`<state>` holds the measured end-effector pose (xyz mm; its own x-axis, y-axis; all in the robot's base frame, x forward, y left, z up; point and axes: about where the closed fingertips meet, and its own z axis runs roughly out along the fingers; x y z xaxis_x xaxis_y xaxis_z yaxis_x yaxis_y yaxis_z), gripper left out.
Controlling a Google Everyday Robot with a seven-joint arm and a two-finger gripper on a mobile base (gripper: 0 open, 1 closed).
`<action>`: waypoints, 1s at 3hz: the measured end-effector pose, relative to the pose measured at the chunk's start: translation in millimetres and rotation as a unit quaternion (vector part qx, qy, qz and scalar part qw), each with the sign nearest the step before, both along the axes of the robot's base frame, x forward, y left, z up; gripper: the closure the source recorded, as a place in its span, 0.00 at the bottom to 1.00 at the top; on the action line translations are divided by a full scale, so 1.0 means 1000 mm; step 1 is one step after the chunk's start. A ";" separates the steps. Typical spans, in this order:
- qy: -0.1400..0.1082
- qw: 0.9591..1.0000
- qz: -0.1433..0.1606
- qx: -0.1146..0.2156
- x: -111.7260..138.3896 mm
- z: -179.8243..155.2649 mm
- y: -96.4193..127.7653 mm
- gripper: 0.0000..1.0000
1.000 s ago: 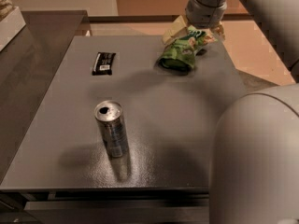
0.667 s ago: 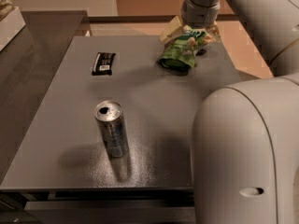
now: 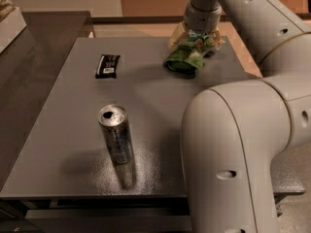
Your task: Move green rice chip bag near redbull can
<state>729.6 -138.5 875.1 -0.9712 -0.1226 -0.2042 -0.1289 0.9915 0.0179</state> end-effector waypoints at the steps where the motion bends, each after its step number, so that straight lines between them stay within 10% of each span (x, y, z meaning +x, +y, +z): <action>1: 0.004 1.000 0.004 0.003 0.005 -0.007 0.007 0.41; 3: -0.008 1.000 0.021 0.015 0.003 0.001 0.014 0.87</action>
Offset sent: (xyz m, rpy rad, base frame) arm -0.0051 0.0072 -0.0012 0.0080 0.0461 0.0200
